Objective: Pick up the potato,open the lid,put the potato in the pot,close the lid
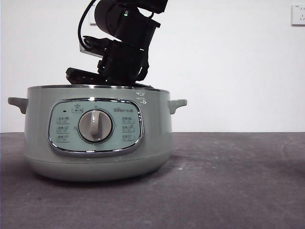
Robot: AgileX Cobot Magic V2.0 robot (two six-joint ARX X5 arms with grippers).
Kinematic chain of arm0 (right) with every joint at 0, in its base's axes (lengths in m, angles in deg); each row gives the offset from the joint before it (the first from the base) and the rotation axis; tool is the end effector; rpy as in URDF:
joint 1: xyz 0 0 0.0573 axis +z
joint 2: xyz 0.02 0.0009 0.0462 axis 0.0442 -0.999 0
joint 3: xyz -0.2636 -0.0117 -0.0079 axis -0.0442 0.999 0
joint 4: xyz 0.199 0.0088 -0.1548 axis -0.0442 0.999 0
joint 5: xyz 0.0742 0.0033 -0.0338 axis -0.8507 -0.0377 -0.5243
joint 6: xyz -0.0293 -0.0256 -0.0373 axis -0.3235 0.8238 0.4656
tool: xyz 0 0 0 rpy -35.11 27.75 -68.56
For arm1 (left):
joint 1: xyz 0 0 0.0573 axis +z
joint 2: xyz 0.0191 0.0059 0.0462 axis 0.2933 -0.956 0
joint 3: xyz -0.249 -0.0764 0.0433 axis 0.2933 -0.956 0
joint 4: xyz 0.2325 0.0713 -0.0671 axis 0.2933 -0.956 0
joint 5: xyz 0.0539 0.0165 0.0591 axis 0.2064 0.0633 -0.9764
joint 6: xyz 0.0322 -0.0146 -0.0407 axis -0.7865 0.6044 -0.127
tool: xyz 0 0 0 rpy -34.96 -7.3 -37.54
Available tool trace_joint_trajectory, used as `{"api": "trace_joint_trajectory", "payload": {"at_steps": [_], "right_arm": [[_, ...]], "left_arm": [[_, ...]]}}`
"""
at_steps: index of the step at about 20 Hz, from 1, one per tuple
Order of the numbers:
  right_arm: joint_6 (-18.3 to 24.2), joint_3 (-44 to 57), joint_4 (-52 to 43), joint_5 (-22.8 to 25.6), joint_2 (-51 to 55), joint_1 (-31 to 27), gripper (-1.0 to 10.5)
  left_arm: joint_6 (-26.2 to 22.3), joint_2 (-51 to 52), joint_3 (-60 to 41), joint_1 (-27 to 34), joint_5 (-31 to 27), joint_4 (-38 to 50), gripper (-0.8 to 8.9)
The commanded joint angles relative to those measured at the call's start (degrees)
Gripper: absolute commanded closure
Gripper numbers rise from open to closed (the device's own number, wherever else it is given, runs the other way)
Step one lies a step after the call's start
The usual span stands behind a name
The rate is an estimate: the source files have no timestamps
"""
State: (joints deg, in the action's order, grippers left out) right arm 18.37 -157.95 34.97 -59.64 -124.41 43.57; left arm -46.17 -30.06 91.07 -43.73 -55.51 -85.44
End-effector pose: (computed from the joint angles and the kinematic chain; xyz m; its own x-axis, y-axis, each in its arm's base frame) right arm 0.3199 0.3345 0.2232 0.3132 0.3957 -0.8633 -0.7348 0.6769 0.0437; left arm 0.0785 -0.0386 0.4317 0.8861 -0.4147 -0.2072 0.4284 0.9033 0.0240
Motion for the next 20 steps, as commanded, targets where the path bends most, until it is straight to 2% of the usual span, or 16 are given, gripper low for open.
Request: {"api": "trace_joint_trajectory", "payload": {"at_steps": [1, 9, 14, 20], "right_arm": [[-0.5, -0.3, 2.0, 0.1, 2.4, 0.2, 5.1], [-1.4, -0.3, 21.7, 0.3, 22.6, -2.3, 5.1], [-1.9, -0.3, 25.1, 0.4, 34.7, -3.4, 5.1], [-3.0, -0.3, 27.4, 0.4, 43.9, -3.4, 5.1]], "left_arm": [[-0.7, 0.8, 1.1, 0.0, 0.0, 2.9, 8.22], [-0.7, -1.7, 1.1, 0.0, 0.1, 5.2, 8.22], [-0.7, -9.6, 1.1, 0.0, 0.1, 9.2, 8.22], [-0.4, -20.7, 1.0, 0.0, 0.6, 16.2, 8.22]]}}
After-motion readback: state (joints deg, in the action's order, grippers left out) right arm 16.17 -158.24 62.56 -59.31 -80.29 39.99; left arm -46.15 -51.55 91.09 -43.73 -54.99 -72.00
